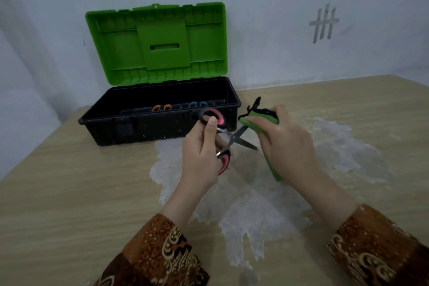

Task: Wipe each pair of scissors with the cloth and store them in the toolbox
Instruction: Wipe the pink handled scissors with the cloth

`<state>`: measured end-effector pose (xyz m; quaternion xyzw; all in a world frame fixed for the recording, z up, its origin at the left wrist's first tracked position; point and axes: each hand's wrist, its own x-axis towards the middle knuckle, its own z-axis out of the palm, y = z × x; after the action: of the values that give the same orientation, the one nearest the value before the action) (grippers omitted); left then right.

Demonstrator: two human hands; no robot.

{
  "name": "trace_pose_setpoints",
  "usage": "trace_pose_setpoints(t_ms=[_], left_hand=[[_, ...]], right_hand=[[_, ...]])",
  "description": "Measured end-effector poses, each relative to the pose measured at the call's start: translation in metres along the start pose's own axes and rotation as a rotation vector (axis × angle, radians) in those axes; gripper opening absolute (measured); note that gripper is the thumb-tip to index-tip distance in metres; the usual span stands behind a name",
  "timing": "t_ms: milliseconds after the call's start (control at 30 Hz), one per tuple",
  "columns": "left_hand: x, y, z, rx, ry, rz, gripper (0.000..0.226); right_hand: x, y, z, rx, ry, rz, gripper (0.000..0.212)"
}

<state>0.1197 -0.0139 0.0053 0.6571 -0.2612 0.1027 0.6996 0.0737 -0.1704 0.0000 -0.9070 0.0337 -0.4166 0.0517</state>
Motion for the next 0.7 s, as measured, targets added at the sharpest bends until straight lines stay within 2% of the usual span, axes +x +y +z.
trace_pose_setpoints(t_ms=[167, 300, 400, 500, 567, 700], left_hand=[[-0.004, 0.0, 0.003, -0.024, -0.036, -0.022, 0.034], [-0.001, 0.002, 0.002, -0.088, 0.019, -0.083, 0.031], [-0.001, 0.0, 0.003, -0.116, 0.065, -0.143, 0.032], [0.0, -0.003, 0.003, -0.121, 0.147, -0.162, 0.032], [0.002, -0.004, 0.0, -0.119, 0.222, -0.149, 0.032], [0.007, 0.001, -0.006, -0.187, 0.32, -0.159, 0.031]], right_hand=[[0.002, 0.024, -0.003, -0.072, -0.02, 0.16, 0.019], [0.006, 0.034, -0.016, -0.028, 0.108, 0.261, 0.024], [0.01, 0.017, -0.022, 0.073, 0.149, 0.1, 0.029], [0.001, -0.013, -0.014, 0.159, 0.016, -0.164, 0.03], [-0.004, -0.025, -0.006, 0.156, -0.076, -0.268, 0.033], [-0.002, -0.018, -0.002, 0.115, -0.038, -0.16, 0.034]])
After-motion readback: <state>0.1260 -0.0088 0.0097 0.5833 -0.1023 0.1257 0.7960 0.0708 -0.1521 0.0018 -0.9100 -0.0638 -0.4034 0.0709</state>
